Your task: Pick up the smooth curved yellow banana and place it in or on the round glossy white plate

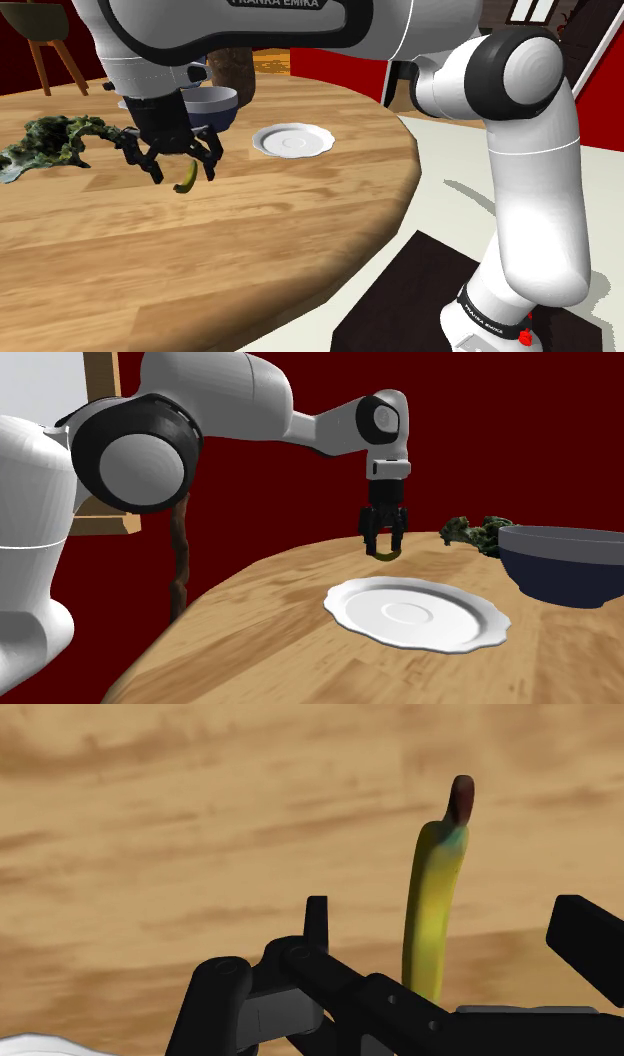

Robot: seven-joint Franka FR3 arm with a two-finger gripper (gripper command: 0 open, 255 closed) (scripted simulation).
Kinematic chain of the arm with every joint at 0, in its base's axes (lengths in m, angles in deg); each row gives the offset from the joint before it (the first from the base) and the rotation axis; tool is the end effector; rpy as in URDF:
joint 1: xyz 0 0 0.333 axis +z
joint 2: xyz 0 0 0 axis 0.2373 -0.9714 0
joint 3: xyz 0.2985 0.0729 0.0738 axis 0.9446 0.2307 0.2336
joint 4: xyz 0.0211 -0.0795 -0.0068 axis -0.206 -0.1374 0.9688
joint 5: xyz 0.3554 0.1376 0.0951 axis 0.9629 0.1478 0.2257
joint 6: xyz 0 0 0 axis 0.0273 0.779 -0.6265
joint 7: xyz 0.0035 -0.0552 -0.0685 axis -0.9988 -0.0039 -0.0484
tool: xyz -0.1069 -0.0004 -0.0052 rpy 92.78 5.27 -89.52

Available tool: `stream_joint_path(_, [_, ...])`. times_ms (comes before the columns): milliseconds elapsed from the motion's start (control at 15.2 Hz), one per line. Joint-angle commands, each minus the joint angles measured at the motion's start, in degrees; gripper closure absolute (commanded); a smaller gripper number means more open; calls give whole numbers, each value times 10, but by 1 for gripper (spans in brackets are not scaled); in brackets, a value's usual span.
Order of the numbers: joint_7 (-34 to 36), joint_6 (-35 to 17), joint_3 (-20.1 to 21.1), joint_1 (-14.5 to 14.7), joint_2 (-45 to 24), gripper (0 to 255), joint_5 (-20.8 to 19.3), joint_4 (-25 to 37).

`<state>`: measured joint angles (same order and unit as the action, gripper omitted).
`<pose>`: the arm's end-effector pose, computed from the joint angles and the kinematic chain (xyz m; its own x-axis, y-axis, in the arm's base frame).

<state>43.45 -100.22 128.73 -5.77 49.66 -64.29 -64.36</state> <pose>0.5201 0.4108 0.5598 0.7513 -0.6589 0.0375 -0.6600 -0.7500 0.0433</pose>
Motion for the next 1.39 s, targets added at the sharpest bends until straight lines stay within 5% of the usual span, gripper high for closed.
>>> stream_joint_path(0, [0,0,0,0,0,255,0,0])
stream_joint_path(594, [0,0,0,0,0,255,0,0])
stream_joint_path(1320, [-10,118,-12,65,-47,255,-31,169])
